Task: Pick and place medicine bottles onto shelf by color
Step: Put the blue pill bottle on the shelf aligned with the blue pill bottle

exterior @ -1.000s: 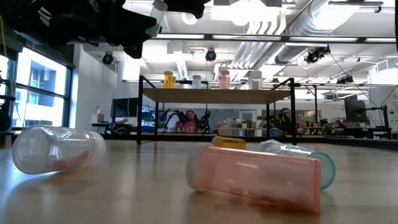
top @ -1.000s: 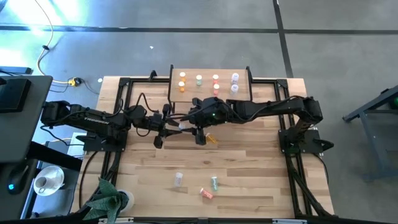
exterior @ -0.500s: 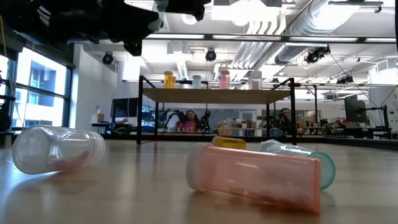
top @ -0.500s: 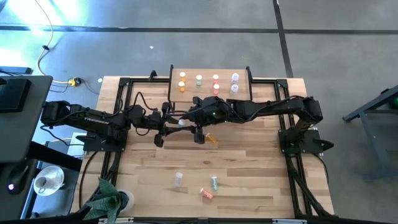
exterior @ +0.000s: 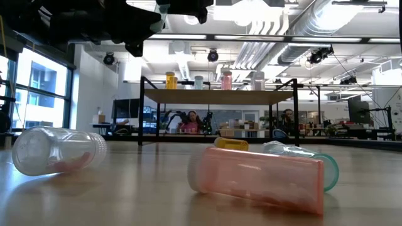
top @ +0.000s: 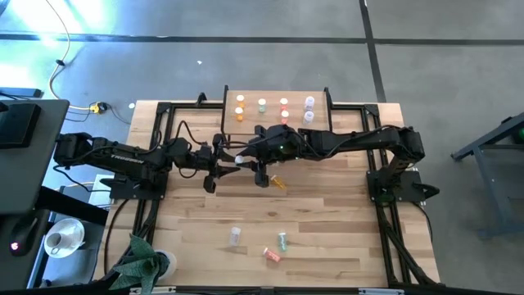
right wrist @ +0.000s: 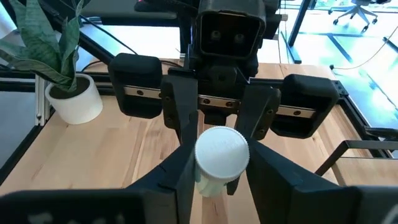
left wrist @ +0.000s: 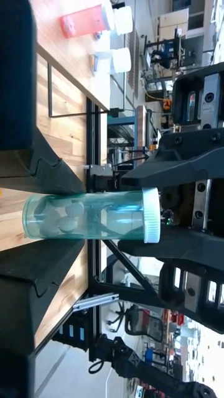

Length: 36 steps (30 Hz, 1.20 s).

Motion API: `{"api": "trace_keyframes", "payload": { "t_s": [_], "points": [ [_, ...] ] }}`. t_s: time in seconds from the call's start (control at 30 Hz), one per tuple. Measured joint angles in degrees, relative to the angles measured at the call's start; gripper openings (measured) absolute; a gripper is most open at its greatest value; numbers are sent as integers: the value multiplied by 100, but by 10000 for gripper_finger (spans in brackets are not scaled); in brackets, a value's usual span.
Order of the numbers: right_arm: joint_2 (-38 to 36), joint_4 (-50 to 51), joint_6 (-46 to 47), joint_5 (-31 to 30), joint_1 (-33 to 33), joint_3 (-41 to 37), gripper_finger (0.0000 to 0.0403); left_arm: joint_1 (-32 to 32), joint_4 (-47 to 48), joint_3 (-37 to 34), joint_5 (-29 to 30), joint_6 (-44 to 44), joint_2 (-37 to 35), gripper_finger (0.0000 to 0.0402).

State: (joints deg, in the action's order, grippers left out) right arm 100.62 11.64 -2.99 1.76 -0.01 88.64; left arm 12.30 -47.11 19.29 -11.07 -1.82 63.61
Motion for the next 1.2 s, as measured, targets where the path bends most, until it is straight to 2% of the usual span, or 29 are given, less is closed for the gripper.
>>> {"api": "trace_keyframes", "payload": {
  "t_s": [0.5,0.63,0.97,1.13,1.2],
  "points": [
    [0,15,-2,2,0,0,107,6,35,3,83,100,0,108],
    [7,24,1,2,0,0,106,4,123,4,90,349,2,136],
    [7,47,1,2,0,0,106,6,220,4,329,356,2,234],
    [4,92,1,-38,0,3,106,11,380,4,447,382,2,252],
    [-12,127,-32,-284,4,16,106,11,430,4,448,535,2,252]
  ]
}}
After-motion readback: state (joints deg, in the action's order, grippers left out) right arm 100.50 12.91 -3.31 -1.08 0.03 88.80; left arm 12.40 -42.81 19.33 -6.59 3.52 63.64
